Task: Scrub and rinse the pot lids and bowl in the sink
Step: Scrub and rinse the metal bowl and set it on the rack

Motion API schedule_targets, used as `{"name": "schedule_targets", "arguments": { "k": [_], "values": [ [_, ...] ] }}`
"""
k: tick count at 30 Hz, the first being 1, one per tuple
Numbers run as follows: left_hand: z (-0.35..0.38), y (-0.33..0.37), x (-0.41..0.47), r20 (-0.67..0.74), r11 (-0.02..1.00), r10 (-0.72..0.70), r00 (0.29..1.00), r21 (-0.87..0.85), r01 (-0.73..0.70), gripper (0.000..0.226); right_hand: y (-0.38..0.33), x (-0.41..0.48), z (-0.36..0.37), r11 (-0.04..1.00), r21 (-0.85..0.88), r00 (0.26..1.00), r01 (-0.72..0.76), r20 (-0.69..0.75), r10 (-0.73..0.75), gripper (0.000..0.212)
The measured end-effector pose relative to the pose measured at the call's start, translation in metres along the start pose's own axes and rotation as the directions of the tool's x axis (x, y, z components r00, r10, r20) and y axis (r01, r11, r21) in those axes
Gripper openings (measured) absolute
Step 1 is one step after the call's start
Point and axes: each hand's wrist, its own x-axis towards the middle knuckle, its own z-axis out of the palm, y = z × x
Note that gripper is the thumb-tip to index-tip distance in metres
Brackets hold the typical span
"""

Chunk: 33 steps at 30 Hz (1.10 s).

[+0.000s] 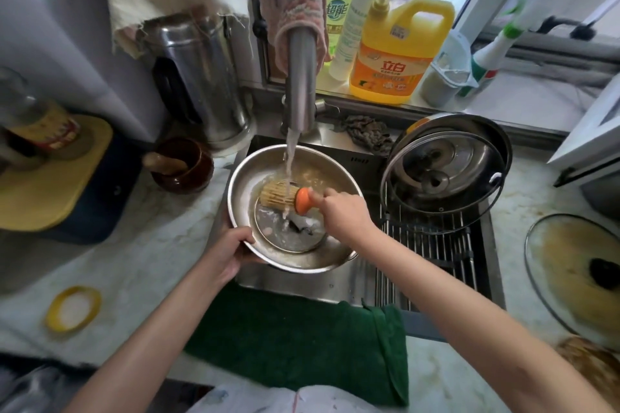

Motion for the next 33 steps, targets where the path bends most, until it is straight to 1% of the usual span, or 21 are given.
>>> {"name": "schedule_targets", "arguments": {
  "k": [2,4,5,6,8,10,11,12,13,16,17,19,21,23,25,27,30,32,33],
  "values": [
    [-0.006,0.003,0.003,0.010,0.999,0.041,0.999,0.016,-0.041,0.083,0.000,-0.003,0.001,0.993,-0.005,0.993,-0.117,0.028,0.117,0.062],
    [-0.011,0.005,0.005,-0.001,0.999,0.047,0.999,0.017,-0.047,0.089,0.003,-0.008,-0.004,0.971,0.034,0.968,-0.238,0.095,0.234,0.049],
    [-0.013,0.006,0.006,-0.001,0.999,0.052,0.999,0.015,-0.052,0.090,0.002,-0.013,-0.008,0.967,0.052,0.962,-0.249,0.126,0.241,0.041],
    [-0.013,0.006,0.005,0.003,0.998,0.057,0.998,0.020,-0.057,0.091,-0.001,-0.019,-0.009,0.974,0.067,0.967,-0.218,0.151,0.206,0.034],
    [-0.010,0.007,0.004,0.006,0.997,0.069,0.998,0.039,-0.070,0.092,-0.017,-0.028,-0.017,0.990,0.106,0.984,-0.091,0.162,0.073,0.028],
    [-0.006,0.006,0.002,0.003,0.996,0.061,0.998,0.063,-0.062,0.092,-0.034,-0.033,-0.023,0.991,0.133,0.993,0.026,0.109,-0.041,0.033],
    [-0.005,0.005,0.001,0.001,0.996,0.057,0.998,0.069,-0.057,0.093,-0.040,-0.032,-0.023,0.991,0.115,0.994,0.068,0.073,-0.076,0.037],
    [-0.006,0.006,0.000,0.001,0.996,0.058,0.998,0.067,-0.058,0.092,-0.042,-0.028,-0.021,0.992,0.100,0.996,0.078,0.045,-0.083,0.041],
    [-0.007,0.006,0.000,0.001,0.996,0.060,0.998,0.059,-0.060,0.091,-0.040,-0.022,-0.019,0.994,0.094,0.997,0.057,0.038,-0.061,0.044],
    [-0.017,0.006,0.004,-0.005,0.999,0.041,0.999,-0.002,-0.041,0.086,-0.023,-0.017,-0.014,0.987,0.120,0.991,-0.108,0.089,0.098,0.042],
    [-0.019,0.006,0.005,-0.006,0.999,0.029,1.000,-0.032,-0.029,0.086,-0.021,-0.022,-0.016,0.986,0.109,0.988,-0.126,0.109,0.114,0.040],
    [-0.020,0.007,0.007,-0.001,0.999,0.035,0.999,-0.025,-0.035,0.086,-0.030,-0.034,-0.025,0.988,0.134,0.986,-0.073,0.157,0.052,0.036],
    [-0.017,0.008,0.007,0.004,0.999,0.049,0.999,-0.001,-0.049,0.088,-0.046,-0.039,-0.029,0.987,0.152,0.987,0.048,0.146,-0.071,0.039],
    [-0.015,0.008,0.006,0.008,0.999,0.036,0.999,0.021,-0.037,0.088,-0.053,-0.033,-0.026,0.990,0.093,0.992,0.110,0.051,-0.115,0.048],
    [-0.016,0.009,0.005,0.015,0.999,0.026,1.000,0.039,-0.026,0.088,-0.043,-0.013,-0.021,0.996,0.038,0.997,0.077,0.001,-0.077,0.055],
    [-0.018,0.014,0.005,0.013,0.996,0.043,0.999,0.072,-0.044,0.091,-0.029,0.005,-0.021,0.997,-0.039,0.996,0.069,-0.046,-0.071,0.060],
    [-0.019,0.020,0.004,0.031,0.987,0.059,0.998,0.147,-0.063,0.096,-0.007,0.031,-0.022,0.975,-0.205,0.988,0.080,-0.111,-0.105,0.060],
    [-0.021,0.020,0.002,0.039,0.981,0.075,0.996,0.179,-0.081,0.098,0.005,0.037,-0.020,0.951,-0.309,0.989,0.032,-0.130,-0.076,0.057],
    [-0.021,0.019,0.002,0.034,0.979,0.092,0.995,0.180,-0.096,0.098,0.011,0.037,-0.020,0.940,-0.340,0.993,0.003,-0.113,-0.044,0.055]
  ]
}}
